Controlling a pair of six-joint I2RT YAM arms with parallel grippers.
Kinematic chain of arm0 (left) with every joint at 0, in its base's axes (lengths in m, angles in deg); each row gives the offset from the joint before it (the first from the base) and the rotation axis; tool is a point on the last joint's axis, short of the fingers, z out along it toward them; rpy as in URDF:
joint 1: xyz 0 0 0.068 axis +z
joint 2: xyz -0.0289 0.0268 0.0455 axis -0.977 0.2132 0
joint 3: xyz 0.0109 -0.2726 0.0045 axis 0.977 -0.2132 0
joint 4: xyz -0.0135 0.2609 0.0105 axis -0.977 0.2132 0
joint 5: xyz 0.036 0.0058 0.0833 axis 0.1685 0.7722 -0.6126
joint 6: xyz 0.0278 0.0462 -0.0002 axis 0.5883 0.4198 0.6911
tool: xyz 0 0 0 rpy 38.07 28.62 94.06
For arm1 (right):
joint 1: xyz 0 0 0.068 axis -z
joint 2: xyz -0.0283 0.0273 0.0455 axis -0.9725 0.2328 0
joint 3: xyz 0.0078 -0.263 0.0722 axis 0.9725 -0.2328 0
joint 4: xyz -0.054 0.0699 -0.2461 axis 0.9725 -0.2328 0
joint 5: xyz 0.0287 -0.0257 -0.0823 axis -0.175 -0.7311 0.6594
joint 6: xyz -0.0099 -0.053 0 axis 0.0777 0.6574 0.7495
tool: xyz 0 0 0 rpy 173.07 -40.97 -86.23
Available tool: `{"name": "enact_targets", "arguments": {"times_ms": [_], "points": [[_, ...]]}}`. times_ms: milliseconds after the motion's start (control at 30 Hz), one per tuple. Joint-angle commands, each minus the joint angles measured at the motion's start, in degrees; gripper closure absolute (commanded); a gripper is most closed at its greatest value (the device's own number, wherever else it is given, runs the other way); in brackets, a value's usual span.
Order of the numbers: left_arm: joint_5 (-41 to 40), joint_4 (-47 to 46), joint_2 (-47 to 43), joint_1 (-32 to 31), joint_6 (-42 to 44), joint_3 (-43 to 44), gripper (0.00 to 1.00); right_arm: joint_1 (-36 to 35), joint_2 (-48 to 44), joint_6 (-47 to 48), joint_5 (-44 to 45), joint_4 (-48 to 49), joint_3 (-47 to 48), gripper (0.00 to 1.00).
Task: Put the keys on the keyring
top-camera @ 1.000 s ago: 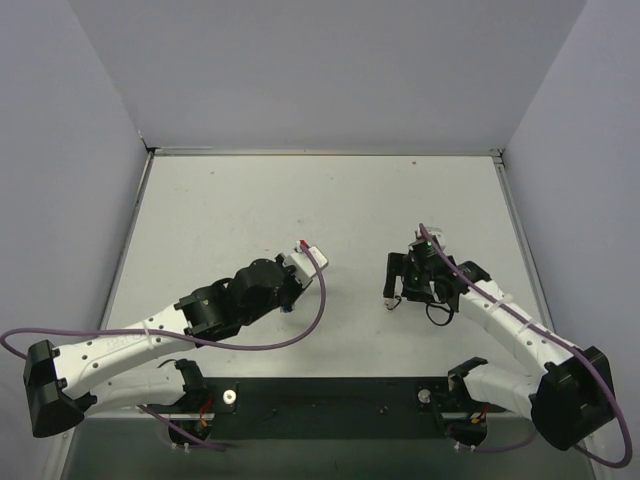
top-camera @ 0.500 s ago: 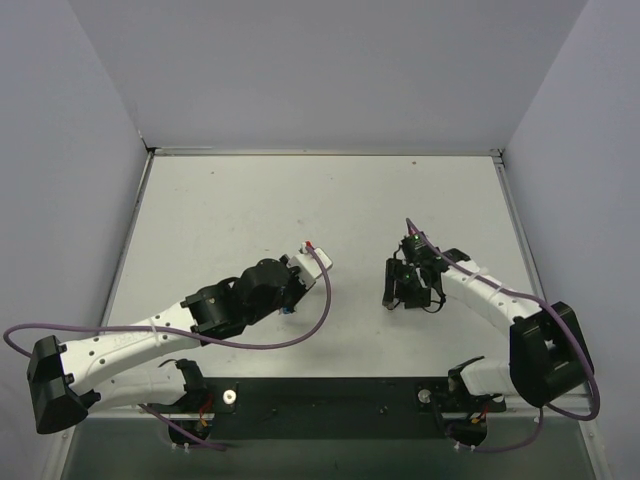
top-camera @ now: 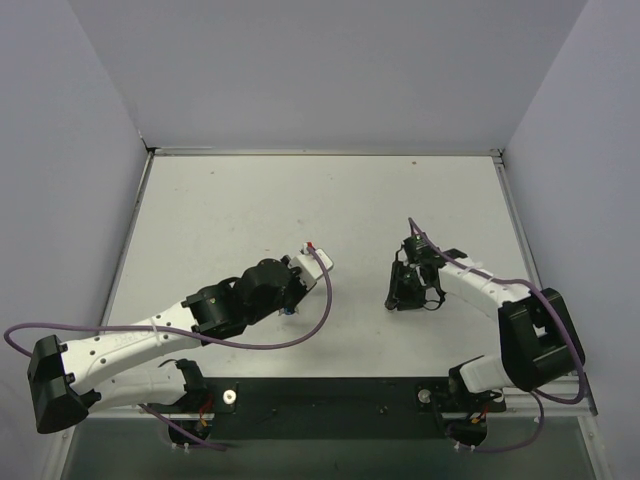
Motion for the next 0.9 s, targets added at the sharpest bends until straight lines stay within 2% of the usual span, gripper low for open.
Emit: {"name": "enact_targets", "arguments": {"times_ms": [0,300,667,867], "points": [[0.19,-2.78,-0.55,-0.3,0.49,1.8,1.0,1.28,0.55,-1.12,-2.12,0.64,-1.21,0.68],[0.36,-2.61,-0.11,-0.3,0.49,2.07,1.0,1.72,1.51,-1.29,-4.41,2.4,-1.73,0.81],[0.36,-2.43,-0.03,-0.3,0.58,2.16,1.0,2.34,2.39,-1.64,-5.38,2.23,-1.73,0.85],[0.36,-2.25,0.06,-0.3,0.49,2.15,1.0,2.42,2.74,-1.03,-4.94,1.79,-1.3,1.0]]}}
